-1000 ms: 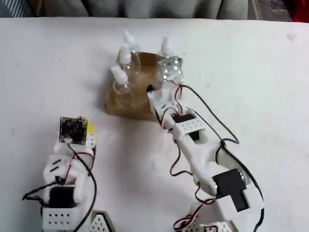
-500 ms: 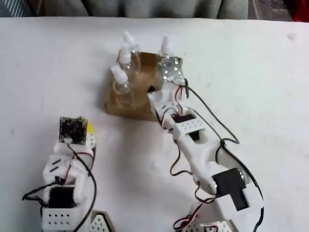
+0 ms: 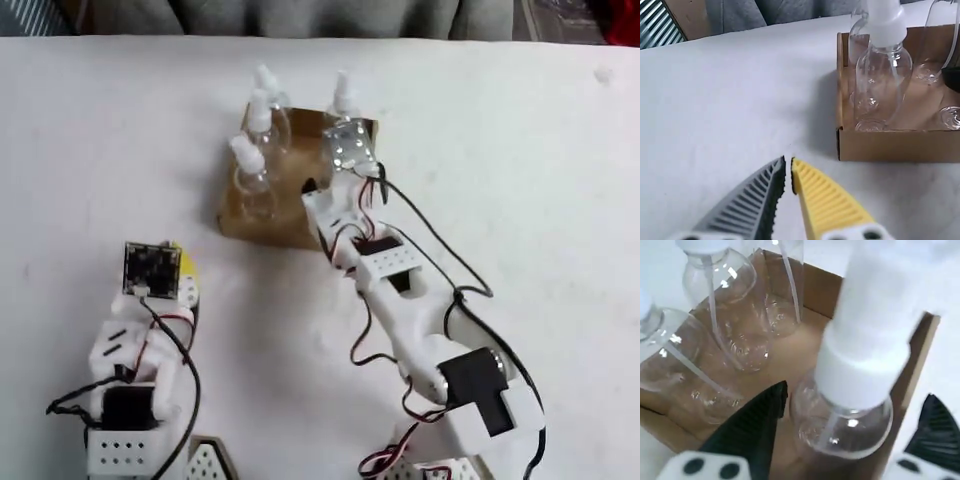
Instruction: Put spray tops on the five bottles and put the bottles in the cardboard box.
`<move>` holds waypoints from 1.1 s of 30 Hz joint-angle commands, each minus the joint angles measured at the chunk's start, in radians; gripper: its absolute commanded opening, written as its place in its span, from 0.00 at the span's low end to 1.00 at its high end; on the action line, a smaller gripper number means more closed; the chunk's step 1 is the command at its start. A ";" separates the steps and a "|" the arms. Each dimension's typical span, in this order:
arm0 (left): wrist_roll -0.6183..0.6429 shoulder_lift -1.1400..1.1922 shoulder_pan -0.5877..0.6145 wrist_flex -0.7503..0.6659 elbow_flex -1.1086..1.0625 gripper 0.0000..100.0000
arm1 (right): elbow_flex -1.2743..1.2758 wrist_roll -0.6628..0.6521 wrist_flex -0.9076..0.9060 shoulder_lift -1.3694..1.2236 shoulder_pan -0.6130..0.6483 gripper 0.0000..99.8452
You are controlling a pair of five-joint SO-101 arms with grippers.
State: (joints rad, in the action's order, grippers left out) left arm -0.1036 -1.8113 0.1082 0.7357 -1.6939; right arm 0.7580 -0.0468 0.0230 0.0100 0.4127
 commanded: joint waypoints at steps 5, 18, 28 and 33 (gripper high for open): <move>-0.008 -0.013 0.008 -0.020 0.002 0.03 | -0.023 -0.002 0.007 0.059 0.005 0.34; -0.008 -0.013 0.008 -0.020 0.002 0.03 | 0.141 -0.009 0.005 0.308 -0.008 0.34; -0.066 -0.013 0.008 -0.014 0.002 0.03 | 0.180 -0.009 -0.197 0.519 -0.025 0.34; -0.069 -0.013 0.010 -0.014 0.002 0.03 | 0.181 -0.009 -0.320 0.613 -0.022 0.34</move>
State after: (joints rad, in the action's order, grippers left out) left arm -0.1588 -1.8113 0.1082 0.7357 -1.6939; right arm 0.9482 -0.0468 -0.2179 0.5286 0.3959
